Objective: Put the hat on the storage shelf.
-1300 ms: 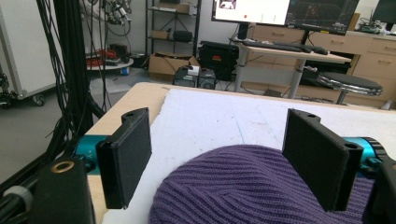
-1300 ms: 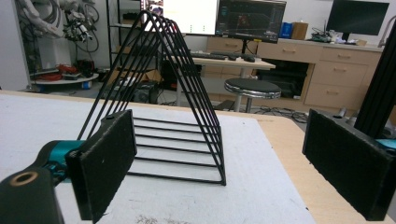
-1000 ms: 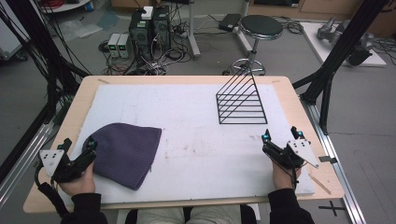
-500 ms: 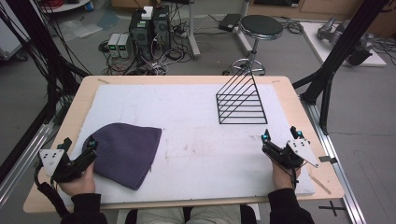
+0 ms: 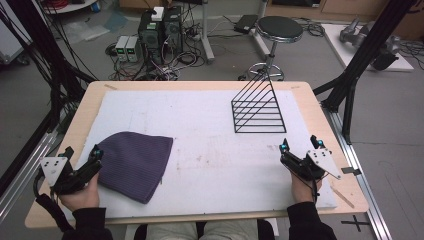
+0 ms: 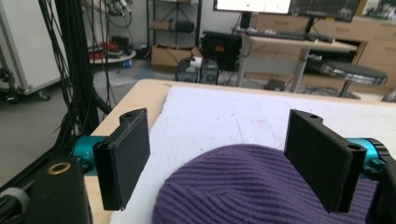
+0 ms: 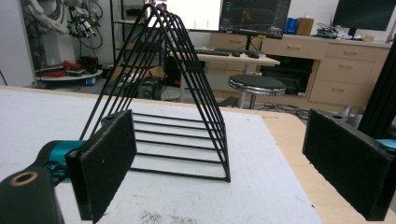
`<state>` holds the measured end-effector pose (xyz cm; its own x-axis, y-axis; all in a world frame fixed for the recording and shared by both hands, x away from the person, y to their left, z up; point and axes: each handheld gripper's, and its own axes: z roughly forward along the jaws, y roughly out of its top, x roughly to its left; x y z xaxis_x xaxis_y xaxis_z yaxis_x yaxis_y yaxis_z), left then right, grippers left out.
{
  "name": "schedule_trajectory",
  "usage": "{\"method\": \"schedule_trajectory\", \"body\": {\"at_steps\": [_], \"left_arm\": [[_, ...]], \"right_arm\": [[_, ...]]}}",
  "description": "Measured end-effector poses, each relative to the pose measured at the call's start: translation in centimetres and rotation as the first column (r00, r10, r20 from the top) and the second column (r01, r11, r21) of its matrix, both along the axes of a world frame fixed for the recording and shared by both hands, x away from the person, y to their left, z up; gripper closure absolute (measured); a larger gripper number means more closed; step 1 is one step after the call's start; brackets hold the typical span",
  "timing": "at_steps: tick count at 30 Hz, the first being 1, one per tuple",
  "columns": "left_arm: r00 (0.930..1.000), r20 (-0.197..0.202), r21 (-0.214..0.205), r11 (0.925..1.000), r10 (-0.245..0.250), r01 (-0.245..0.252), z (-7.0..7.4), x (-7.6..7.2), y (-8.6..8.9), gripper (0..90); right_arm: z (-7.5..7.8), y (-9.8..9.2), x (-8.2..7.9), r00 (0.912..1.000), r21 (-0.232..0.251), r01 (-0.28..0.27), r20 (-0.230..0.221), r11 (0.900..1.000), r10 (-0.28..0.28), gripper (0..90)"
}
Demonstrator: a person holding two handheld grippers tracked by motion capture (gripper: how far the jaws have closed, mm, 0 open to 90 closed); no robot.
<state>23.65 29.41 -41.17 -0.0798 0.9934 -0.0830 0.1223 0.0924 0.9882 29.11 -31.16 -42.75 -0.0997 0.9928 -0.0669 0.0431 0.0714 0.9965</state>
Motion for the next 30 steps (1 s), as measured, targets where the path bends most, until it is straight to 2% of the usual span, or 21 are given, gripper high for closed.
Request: {"method": "schedule_trajectory", "body": {"at_steps": [2, 3, 4, 5, 7, 9, 10, 13, 17, 18, 19, 20, 21, 22, 23, 24, 25, 26, 27, 30], "left_arm": [[0.9997, -0.025, 0.016, 0.9999, 0.003, -0.003, 0.4, 0.0, 0.1, 22.8], [0.9997, -0.025, 0.016, 0.9999, 0.003, -0.003, 0.4, 0.0, 0.1, 22.8], [0.9983, -0.055, 0.032, 0.9994, 0.016, -0.014, 0.6, 0.1, 0.1, 22.9], [0.9983, -0.055, 0.032, 0.9994, 0.016, -0.014, 0.6, 0.1, 0.1, 22.9], [0.9961, -0.087, 0.037, 0.9992, 0.016, -0.013, 0.7, 0.2, 0.2, 22.9], [0.9928, -0.119, 0.042, 0.999, 0.019, -0.014, 0.7, 0.4, 0.3, 23.0], [0.9883, -0.15, 0.049, 0.9987, 0.025, -0.017, 0.5, 0.7, 0.3, 22.9], [0.9855, -0.168, 0.054, 0.9984, 0.026, -0.017, 0.4, 0.8, 0.3, 22.9], [0.9739, -0.227, 0.042, 0.9991, 0.013, -0.004, 0.4, 1.2, 0.4, 22.8], [0.9739, -0.227, 0.042, 0.9991, 0.013, -0.004, 0.4, 1.2, 0.4, 22.7], [0.9673, -0.253, 0.035, 0.9994, 0.009, 0.0, 0.3, 1.3, 0.5, 22.2], [0.9549, -0.297, 0.015, 0.9999, 0.003, 0.002, 0.2, 1.6, 0.7, 21.4], [0.9485, -0.317, 0.003, 1.0, -0.005, 0.007, 0.0, 1.7, 0.8, 21.1], [0.9485, -0.317, 0.003, 1.0, -0.005, 0.007, 0.0, 1.7, 0.8, 20.8], [0.9419, -0.336, -0.013, 0.9999, -0.013, 0.009, -0.1, 1.8, 0.9, 20.5], [0.9281, -0.371, -0.045, 0.9989, -0.027, 0.011, -0.3, 2.0, 1.2, 20.0], [0.9223, -0.385, -0.057, 0.9983, -0.032, 0.011, -0.4, 2.1, 1.3, 19.6], [0.9223, -0.385, -0.057, 0.9983, -0.032, 0.011, -0.4, 2.1, 1.3, 19.5], [0.918, -0.395, -0.061, 0.9981, -0.032, 0.008, -0.4, 2.1, 1.4, 19.3], [0.8972, -0.44, -0.092, 0.9958, -0.041, 0.001, -0.7, 2.4, 1.6, 16.9]], "right_arm": [[0.0, 0.0, 0.0, 1.0, -0.002, -0.001, 0.0, 1.0, 0.001, 9.0], [0.0, 0.0, 0.0, 1.0, -0.001, -0.001, 0.0, 1.0, 0.001, 9.0], [0.0, 0.0, 0.0, 1.0, -0.002, -0.001, 0.001, 1.0, 0.001, 9.0], [0.0, 0.0, 0.0, 1.0, -0.002, -0.001, 0.001, 1.0, 0.001, 9.0], [0.0, 0.0, 0.0, 1.0, 0.0, -0.002, -0.002, 1.0, 0.002, 9.0], [0.0, 0.1, 0.0, 1.0, 0.0, -0.004, -0.007, 1.0, 0.004, 9.0], [0.0, 0.1, 0.0, 1.0, 0.001, -0.004, -0.007, 1.0, 0.004, 9.0], [0.0, 0.1, 0.0, 1.0, 0.001, -0.006, -0.008, 1.0, 0.006, 9.0], [-0.1, 0.1, 0.1, 0.9998, -0.001, -0.011, -0.016, 0.9999, 0.011, 9.0], [-0.1, 0.1, 0.1, 0.9997, -0.001, -0.013, -0.019, 0.9999, 0.013, 9.0], [-0.1, 0.1, 0.2, 0.9997, -0.003, -0.013, -0.019, 0.9999, 0.013, 9.0], [-0.1, 0.1, 0.2, 0.9997, -0.002, -0.014, -0.018, 0.9999, 0.013, 9.0], [-0.1, 0.1, 0.1, 0.9997, -0.003, -0.014, -0.019, 0.9999, 0.014, 9.0], [-0.1, 0.1, 0.1, 0.9997, -0.003, -0.014, -0.019, 0.9999, 0.013, 9.0], [-0.1, 0.1, 0.1, 0.9997, 0.002, -0.013, -0.018, 0.9999, 0.013, 9.0], [-0.1, 0.1, 0.2, 0.9997, 0.002, -0.013, -0.018, 0.9999, 0.013, 9.0], [-0.1, 0.1, 0.1, 0.9997, 0.0, -0.013, -0.02, 0.9999, 0.013, 9.0], [-0.1, 0.1, 0.2, 0.9997, 0.0, -0.014, -0.02, 0.9999, 0.014, 9.0], [-0.1, 0.1, 0.2, 0.9997, -0.001, -0.015, -0.02, 0.9999, 0.015, 9.0], [-0.1, 0.1, 0.2, 0.9997, 0.0, -0.015, -0.019, 0.9999, 0.015, 9.0]]}}
